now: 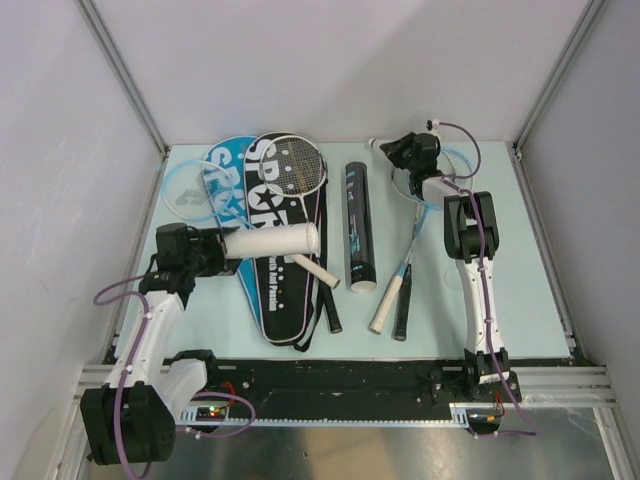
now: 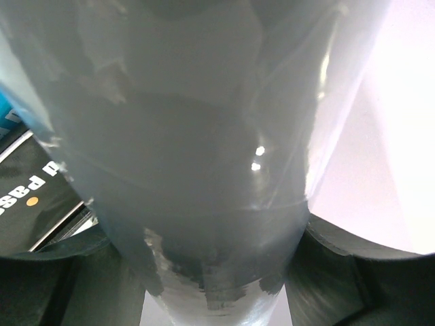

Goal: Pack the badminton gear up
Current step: Pick up the shuttlecock at the center of the board, then place the shuttlecock at the shuttle tube.

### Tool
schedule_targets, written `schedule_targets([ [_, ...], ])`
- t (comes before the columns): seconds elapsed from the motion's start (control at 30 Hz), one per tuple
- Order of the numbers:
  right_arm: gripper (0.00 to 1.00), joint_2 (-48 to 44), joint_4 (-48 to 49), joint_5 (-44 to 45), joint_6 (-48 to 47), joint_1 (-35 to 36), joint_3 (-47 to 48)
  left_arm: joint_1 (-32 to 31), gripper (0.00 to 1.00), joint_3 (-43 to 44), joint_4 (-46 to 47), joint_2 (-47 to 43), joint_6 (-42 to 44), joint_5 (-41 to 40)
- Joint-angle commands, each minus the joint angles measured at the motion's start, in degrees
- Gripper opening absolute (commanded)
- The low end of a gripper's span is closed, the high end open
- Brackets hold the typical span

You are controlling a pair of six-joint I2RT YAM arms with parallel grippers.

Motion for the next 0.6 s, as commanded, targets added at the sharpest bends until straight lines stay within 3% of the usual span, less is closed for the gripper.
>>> schedule_targets([
  [0.0,0.0,-4.0,10.9,-5.4,-3.1,-0.9,-2.0,0.8,0.24,2.4,2.3,-0.8,0.8,0.0],
  [0.33,0.0,-29.8,16.3,-13.5,-6.7,-1.0,-28.9,0.8,0.24,1.7,2.3,-3.0,-0.3,-1.5],
  [0.57,0.0,-51.1,9.3,-20.7,-11.7,2.1,-46.8,0.8,0.24,0.7,2.3,-3.0,-0.4,-3.3],
])
